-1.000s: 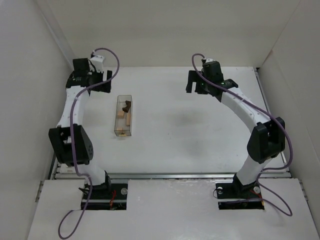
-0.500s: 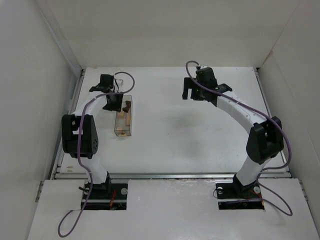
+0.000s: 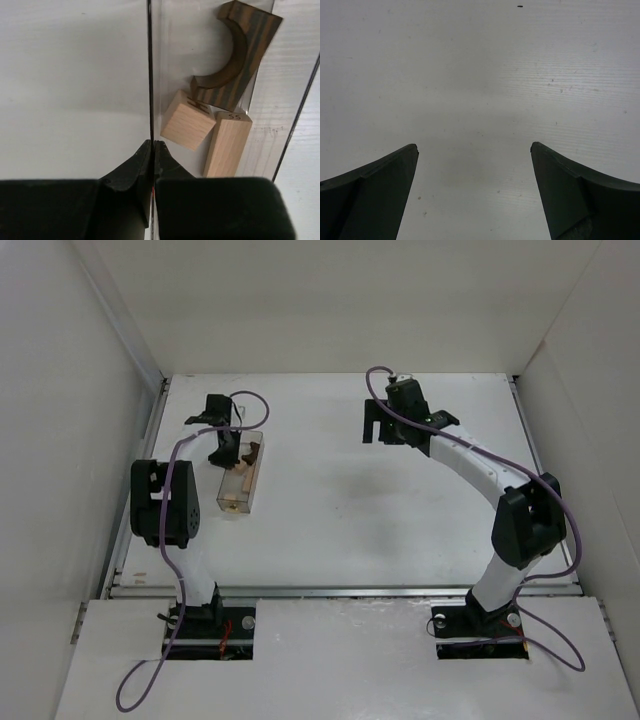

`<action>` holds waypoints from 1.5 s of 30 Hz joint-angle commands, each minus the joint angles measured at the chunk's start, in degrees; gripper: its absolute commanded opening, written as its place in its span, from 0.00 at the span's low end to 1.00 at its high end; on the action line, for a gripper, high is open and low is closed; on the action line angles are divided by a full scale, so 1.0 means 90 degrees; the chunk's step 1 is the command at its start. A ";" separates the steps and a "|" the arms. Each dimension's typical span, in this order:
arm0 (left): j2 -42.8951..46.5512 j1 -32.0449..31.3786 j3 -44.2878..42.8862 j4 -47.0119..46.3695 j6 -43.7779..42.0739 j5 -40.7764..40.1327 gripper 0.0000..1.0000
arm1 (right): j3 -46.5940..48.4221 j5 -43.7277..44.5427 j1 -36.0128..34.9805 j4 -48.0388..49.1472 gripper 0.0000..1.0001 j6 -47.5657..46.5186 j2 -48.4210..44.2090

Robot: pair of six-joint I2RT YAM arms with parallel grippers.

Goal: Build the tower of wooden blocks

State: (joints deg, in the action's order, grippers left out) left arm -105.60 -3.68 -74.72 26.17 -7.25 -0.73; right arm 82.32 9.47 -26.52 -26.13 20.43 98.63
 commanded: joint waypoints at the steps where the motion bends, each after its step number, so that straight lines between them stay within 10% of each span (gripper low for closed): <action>1: 0.0015 -0.0185 -0.0486 0.0031 -0.0170 -0.1210 0.00 | -0.0016 0.0255 -0.0100 0.0237 1.00 -0.0053 -0.0216; 8: -0.0052 -0.1561 -0.0332 -0.2347 -0.2238 -0.5868 0.00 | -0.0133 0.0373 -0.0100 0.0237 1.00 -0.0053 -0.0402; 15: -0.1030 -0.2382 -0.0184 -0.3368 -0.3599 -0.6833 0.08 | -0.0339 0.0588 -0.0100 0.0237 1.00 -0.0053 -0.0607; 20: -0.1098 -0.2813 -0.0476 -0.1840 -0.2430 -0.6102 0.55 | -0.0523 0.0646 -0.0100 0.0237 1.00 -0.0053 -0.0734; 29: 0.0198 -0.2980 -0.0916 -0.0165 -0.1109 -0.3147 0.92 | -0.0524 0.0646 -0.0158 0.0179 1.00 -0.0053 -0.0861; 36: 0.0338 -0.1399 -0.2000 0.0607 -0.0718 -0.0097 0.99 | -0.0524 0.0432 -0.0158 0.0179 1.00 -0.0053 -0.0861; 45: -0.0405 -0.0997 -0.2391 0.1116 -0.1304 0.1097 0.99 | -0.0524 0.0071 -0.0217 0.0121 1.00 -0.0111 -0.0803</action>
State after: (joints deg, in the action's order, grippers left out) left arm -108.03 -11.42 -94.74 32.34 -17.50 1.76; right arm 77.78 11.90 -27.75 -26.17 20.10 93.38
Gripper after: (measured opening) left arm 0.989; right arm 1.000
